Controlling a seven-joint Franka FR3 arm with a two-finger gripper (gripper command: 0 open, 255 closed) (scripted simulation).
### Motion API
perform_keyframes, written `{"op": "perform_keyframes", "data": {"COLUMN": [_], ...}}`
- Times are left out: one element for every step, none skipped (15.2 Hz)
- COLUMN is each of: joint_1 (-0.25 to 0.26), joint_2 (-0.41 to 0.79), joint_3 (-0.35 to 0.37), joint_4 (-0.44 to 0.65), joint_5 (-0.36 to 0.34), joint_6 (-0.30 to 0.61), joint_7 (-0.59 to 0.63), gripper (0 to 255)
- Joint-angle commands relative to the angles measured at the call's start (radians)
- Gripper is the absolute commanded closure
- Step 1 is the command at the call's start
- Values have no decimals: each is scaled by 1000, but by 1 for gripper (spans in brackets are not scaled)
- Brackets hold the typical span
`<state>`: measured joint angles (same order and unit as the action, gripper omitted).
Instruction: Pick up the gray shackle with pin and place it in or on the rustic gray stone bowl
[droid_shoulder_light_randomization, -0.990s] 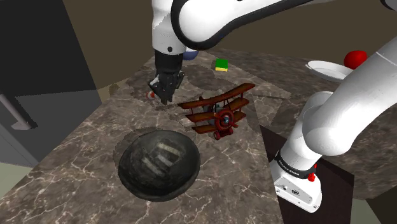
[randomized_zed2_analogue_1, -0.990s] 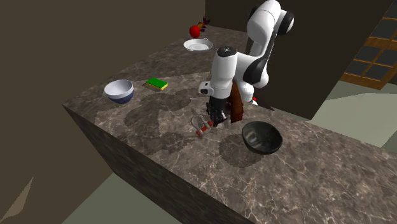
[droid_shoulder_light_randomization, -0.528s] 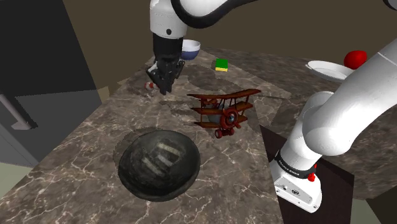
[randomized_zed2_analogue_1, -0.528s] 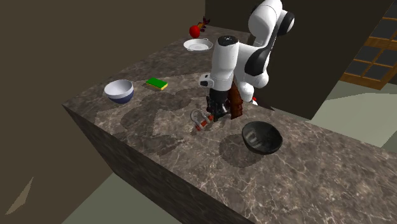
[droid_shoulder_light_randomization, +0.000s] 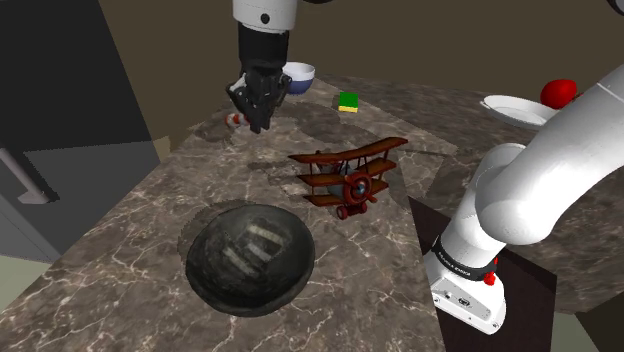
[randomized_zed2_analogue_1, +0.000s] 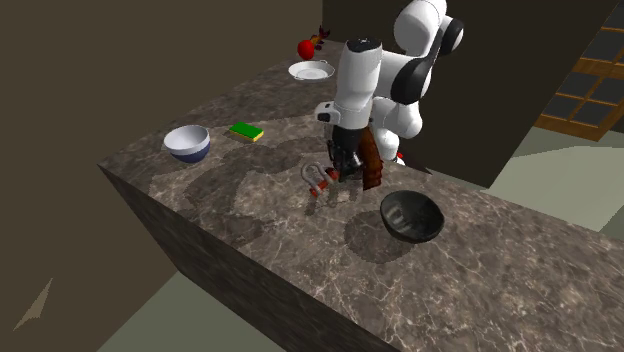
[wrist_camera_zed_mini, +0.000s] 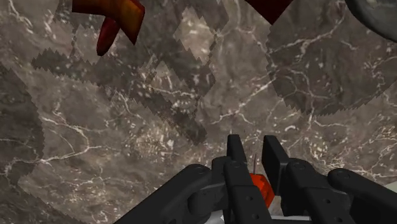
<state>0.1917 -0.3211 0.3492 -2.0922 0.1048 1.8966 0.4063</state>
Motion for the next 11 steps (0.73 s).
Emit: {"op": "perform_keyframes", "data": {"joint_1": [15, 26, 36, 46, 57, 67, 78, 88, 98, 109, 119], "joint_2": [-27, -44, -60, -75, -90, -104, -117, -128, -139, -149, -158], "joint_3": [18, 31, 43, 57, 70, 84, 98, 113, 128, 144, 160], "joint_4": [-25, -43, -59, -74, -88, -101, -113, -124, -133, -142, -149], "joint_5": [12, 20, 29, 37, 46, 55, 63, 72, 81, 90, 99], "joint_6": [1, 3, 5, 7, 9, 11, 12, 13, 15, 16, 17], "joint_7": [27, 45, 63, 82, 100, 120, 139, 159, 179, 200, 221], "gripper": [255, 255, 255, 255, 255, 255, 255, 255, 255, 255, 255]}}
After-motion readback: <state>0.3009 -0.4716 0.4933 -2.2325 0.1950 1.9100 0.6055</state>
